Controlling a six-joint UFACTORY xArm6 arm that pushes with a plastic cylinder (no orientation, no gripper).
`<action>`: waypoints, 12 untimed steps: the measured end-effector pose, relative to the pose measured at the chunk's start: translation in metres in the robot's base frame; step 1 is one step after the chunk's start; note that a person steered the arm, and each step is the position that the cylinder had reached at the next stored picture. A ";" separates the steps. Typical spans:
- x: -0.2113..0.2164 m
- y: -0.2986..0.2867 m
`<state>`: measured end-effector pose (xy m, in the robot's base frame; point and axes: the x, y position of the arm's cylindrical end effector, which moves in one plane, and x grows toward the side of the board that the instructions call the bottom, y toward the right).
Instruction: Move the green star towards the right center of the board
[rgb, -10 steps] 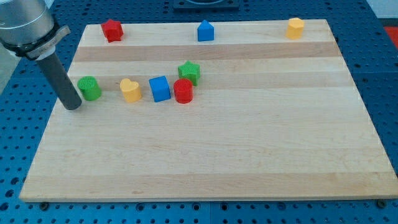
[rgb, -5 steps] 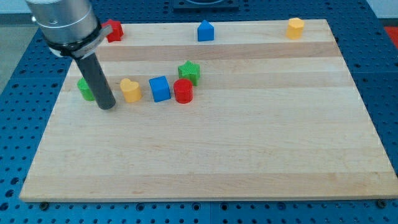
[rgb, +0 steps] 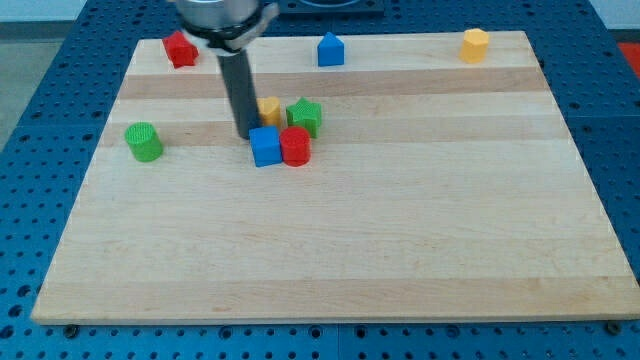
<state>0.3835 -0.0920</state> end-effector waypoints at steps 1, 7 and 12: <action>-0.009 0.037; -0.058 0.137; -0.015 0.160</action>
<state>0.3680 0.0684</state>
